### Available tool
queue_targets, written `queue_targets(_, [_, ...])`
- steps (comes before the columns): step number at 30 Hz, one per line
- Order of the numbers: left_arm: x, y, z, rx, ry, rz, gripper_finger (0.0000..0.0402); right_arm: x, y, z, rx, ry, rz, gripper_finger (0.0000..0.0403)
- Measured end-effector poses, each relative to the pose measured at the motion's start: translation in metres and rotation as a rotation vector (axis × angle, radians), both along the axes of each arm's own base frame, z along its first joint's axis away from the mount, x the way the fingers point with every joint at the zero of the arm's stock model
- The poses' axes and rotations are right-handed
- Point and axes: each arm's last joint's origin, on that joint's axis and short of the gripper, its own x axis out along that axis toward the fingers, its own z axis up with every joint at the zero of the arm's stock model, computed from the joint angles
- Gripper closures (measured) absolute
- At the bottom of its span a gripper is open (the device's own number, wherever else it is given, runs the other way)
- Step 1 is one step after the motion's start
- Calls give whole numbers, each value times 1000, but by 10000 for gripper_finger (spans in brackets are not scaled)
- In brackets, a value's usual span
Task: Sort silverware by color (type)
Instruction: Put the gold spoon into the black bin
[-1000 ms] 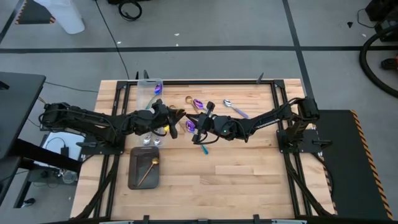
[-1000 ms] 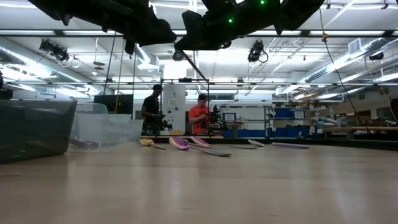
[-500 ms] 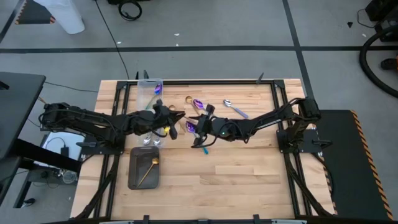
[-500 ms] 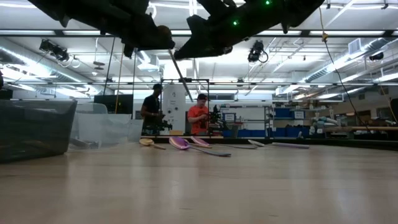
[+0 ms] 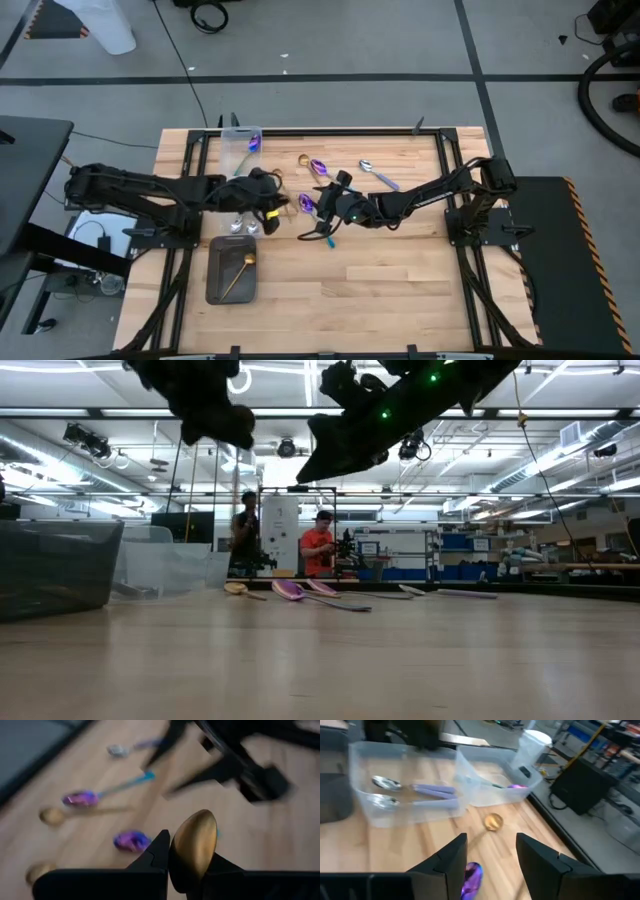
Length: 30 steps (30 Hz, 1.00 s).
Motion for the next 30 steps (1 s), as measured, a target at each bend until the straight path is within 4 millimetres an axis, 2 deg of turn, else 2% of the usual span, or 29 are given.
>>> queue_targets(3, [-4, -3, 17, -61, 69, -13, 365, -1, -2, -2, -12, 23, -18, 229])
queue_targets(6, [-9, -6, 25, -116, 122, -11, 356, -2, -7, -4, -23, 59, -36, 232])
queue_targets(16, [-23, -23, 57, -400, 230, -99, 367, -2, -30, -6, 15, 73, -40, 233])
queue_targets(20, [-34, -34, 48, -490, 367, -79, 362, -1, -37, -5, 39, 64, -17, 233])
queue_targets(23, [-40, -41, 31, -527, 465, -22, 366, -1, -41, -5, 40, 58, 3, 234])
queue_targets(30, [-49, -56, -2, -596, 571, 76, 365, 2, -46, 0, 38, 16, 49, 234])
